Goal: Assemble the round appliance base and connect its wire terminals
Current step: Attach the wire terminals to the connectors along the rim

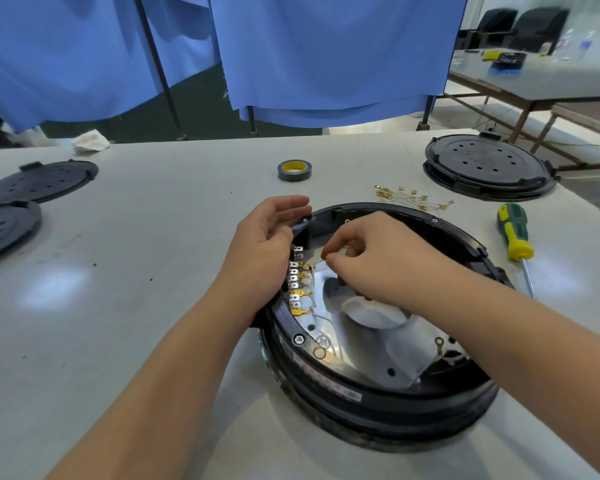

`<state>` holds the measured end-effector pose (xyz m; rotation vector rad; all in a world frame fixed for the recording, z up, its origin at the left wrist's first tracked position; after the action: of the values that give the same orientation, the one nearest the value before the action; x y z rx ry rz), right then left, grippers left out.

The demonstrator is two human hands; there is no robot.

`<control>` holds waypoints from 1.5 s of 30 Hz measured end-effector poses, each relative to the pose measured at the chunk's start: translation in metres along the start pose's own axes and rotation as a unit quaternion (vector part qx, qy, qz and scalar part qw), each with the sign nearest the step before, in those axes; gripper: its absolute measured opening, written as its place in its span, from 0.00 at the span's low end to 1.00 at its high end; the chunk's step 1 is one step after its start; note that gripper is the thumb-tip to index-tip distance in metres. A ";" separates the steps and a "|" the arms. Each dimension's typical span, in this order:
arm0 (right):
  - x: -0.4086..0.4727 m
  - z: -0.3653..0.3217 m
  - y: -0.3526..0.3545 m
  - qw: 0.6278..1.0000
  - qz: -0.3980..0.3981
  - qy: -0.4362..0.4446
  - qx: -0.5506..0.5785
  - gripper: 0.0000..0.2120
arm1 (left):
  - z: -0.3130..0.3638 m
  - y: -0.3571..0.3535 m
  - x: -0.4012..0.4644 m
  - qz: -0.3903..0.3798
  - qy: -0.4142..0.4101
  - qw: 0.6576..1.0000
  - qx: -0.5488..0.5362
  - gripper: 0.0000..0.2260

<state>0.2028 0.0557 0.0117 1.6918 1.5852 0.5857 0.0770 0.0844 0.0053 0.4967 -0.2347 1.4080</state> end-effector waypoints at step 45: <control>0.006 -0.017 -0.027 0.995 -0.064 0.039 -0.064 0.03 | -0.004 -0.002 0.001 0.006 0.005 0.999 -0.047 0.22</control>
<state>0.1735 0.0648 0.0014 1.4765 1.6607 0.6810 0.0786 0.0869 0.0014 0.4112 -0.2950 1.4034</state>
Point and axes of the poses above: each hand's wrist, its own x-axis towards the middle knuckle, its own y-axis out of the back of the hand, z = x × y, the point moved 10 cm from there along x, towards the middle knuckle, and after that the axes turned 15 degrees about -y, right-handed, at the moved point
